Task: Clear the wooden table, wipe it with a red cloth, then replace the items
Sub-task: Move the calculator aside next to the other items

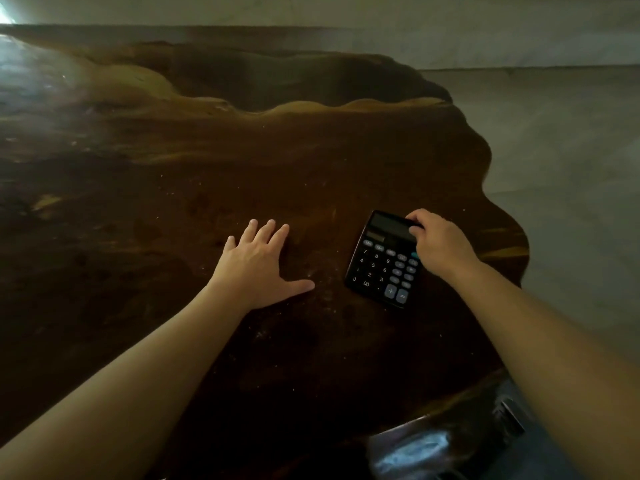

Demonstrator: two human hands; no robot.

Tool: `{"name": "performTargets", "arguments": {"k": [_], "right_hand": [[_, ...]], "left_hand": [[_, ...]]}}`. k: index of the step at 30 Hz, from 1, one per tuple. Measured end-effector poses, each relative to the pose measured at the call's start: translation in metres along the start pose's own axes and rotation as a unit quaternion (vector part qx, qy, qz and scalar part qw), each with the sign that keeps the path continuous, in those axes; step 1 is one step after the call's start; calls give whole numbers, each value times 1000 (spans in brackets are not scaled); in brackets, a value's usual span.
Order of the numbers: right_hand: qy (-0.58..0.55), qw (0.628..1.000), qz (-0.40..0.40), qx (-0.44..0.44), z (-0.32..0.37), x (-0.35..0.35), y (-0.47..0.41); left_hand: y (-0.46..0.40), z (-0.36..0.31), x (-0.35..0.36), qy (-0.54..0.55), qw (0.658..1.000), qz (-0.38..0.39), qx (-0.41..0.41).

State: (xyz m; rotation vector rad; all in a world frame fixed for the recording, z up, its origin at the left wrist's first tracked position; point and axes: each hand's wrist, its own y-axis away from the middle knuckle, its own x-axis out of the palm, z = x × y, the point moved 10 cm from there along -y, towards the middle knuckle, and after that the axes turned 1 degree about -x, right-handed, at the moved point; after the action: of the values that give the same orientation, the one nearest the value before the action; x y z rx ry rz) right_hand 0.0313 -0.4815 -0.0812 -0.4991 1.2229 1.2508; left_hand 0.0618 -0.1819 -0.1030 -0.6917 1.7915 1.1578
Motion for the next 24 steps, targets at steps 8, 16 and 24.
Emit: {"name": "performTargets", "arguments": {"k": [8,16,24], "right_hand": [[-56,998,21,-24,48,-6,4],[-70,988,57,-125,200,27,10],[-66,965,105,-229,367,103,29]], "left_hand": [[19,37,-1,25,999,-15,-38],[91,164,1,58,985,-52,-156],[202,299,34,91,955,-45,-278]]}}
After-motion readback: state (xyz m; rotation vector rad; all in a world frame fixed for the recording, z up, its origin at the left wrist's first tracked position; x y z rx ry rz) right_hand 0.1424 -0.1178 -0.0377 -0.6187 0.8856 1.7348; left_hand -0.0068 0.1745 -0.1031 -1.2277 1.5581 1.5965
